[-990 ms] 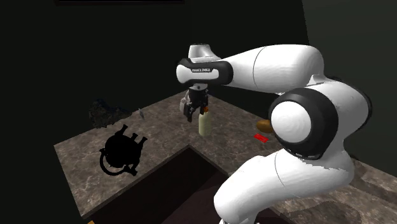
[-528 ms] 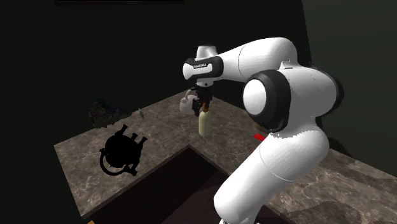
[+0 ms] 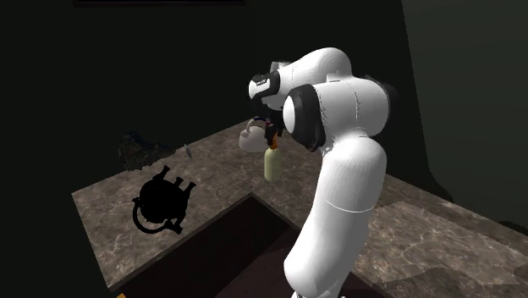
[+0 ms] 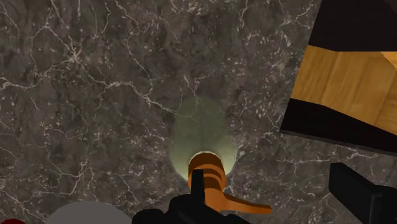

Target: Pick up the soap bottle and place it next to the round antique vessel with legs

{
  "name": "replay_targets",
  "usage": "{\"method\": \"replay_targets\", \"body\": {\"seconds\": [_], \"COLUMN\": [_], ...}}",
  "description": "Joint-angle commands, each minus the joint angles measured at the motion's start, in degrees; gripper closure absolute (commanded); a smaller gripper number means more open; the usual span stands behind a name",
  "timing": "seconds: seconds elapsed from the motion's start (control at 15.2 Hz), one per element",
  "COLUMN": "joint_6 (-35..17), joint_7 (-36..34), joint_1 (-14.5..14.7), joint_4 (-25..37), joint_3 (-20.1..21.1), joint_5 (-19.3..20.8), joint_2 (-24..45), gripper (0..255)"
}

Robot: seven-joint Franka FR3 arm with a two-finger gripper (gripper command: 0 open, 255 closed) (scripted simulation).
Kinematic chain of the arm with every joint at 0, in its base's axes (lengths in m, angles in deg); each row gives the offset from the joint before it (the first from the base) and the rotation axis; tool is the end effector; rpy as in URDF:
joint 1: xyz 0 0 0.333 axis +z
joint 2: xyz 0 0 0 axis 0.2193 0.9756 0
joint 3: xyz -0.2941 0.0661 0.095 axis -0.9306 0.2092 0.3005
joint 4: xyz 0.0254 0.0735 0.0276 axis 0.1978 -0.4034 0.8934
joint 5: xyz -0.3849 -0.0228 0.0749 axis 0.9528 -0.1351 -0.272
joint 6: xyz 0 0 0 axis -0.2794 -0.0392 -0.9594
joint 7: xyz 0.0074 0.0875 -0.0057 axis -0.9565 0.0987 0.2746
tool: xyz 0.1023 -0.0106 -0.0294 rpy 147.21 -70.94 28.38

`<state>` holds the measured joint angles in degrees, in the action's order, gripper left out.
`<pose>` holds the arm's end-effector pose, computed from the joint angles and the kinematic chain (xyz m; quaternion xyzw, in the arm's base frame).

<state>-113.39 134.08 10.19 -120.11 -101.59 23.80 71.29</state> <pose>0.4542 -0.3117 0.4623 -0.9909 -0.1320 -0.0246 0.0119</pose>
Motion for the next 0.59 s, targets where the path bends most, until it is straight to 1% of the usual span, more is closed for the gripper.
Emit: {"method": "replay_targets", "body": {"seconds": [0.0,0.07,0.13,0.53], "joint_6": [-0.3,-0.2,-0.1,-4.3], "joint_7": [4.5,6.6,7.0,8.0], "joint_1": [-0.8,-1.5,-1.8,-2.0], "joint_4": [3.7,6.0,6.5,3.8], "joint_3": [-1.1,-1.4,-1.3,-1.0], "joint_5": [-2.8,-4.3,-4.6,-6.0], "joint_2": [4.5,7.0,7.5,9.3], "gripper": [0,0,0,0]}}
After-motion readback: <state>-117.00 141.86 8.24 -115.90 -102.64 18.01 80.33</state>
